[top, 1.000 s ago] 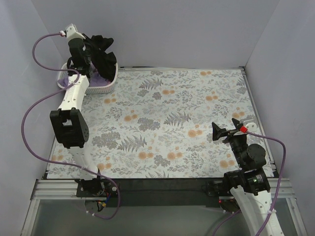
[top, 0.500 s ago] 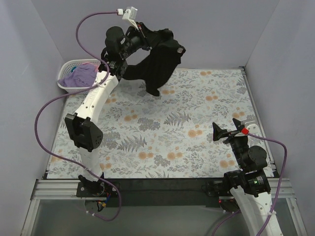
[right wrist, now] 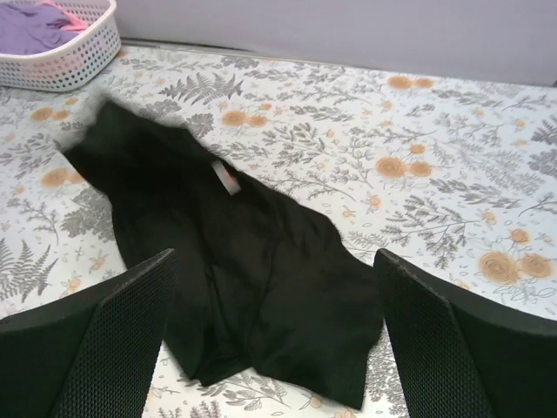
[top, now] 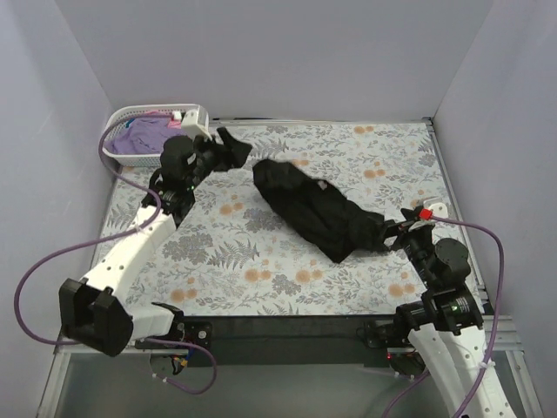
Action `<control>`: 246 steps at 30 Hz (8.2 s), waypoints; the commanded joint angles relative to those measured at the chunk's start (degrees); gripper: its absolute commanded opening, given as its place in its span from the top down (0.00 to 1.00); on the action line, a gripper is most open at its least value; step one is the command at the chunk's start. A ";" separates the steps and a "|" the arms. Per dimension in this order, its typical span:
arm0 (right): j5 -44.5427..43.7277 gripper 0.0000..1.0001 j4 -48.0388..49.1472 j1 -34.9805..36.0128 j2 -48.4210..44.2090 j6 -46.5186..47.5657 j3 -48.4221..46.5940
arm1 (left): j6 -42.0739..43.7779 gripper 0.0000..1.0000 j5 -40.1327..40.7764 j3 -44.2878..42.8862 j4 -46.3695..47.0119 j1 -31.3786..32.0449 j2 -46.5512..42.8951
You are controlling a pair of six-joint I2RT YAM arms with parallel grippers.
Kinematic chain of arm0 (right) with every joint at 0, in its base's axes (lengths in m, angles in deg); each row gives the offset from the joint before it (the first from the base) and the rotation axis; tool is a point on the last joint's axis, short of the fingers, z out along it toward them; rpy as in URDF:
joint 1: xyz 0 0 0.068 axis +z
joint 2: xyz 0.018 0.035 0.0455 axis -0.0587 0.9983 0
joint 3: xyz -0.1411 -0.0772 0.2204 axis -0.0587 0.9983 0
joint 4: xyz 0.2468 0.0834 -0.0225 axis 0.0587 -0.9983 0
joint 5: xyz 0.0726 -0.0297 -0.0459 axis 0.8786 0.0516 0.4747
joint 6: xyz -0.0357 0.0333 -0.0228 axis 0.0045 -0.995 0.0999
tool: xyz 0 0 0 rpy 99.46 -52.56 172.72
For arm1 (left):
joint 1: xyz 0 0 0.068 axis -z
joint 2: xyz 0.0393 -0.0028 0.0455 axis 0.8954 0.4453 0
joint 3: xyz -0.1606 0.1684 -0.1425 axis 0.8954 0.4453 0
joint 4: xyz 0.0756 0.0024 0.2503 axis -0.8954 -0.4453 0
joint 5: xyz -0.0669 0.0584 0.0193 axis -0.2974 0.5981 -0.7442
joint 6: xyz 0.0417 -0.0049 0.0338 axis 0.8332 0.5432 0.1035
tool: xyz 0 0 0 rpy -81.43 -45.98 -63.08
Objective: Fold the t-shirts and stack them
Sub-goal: Move the tshirt to the center of the board, then flatten the tshirt out
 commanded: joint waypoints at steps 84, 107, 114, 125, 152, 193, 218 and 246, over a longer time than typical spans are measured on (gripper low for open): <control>-2.68 0.99 7.42 -4.32 43.17 -7.58 -16.30 | -27.73 1.00 32.58 7.73 -29.56 27.64 22.18; -15.93 0.53 -6.57 -5.82 56.51 -1.15 -31.51 | 7.13 0.35 39.93 -19.45 -34.08 0.64 27.36; -0.62 0.53 -3.60 -4.85 52.65 -4.66 -22.20 | -4.56 0.41 26.85 0.91 -33.82 2.57 6.70; 8.71 0.55 1.33 -2.92 52.12 -7.92 -11.39 | -15.90 0.56 15.66 22.57 -32.06 9.08 2.73; 4.04 0.35 1.16 -18.37 44.65 -17.67 -1.29 | -7.47 0.77 28.33 15.99 -37.07 -0.23 16.01; 4.59 0.52 4.24 -19.96 51.41 -23.31 -5.67 | -8.44 0.63 24.54 23.73 -31.27 -0.23 -6.59; 14.86 0.81 7.93 -22.34 58.63 -19.26 -1.89 | -8.26 0.58 24.72 23.90 -31.09 -0.23 -7.73; 11.95 0.43 -0.60 -6.07 76.66 -11.18 -35.04 | -8.00 0.58 23.40 23.90 -31.00 -0.15 -6.15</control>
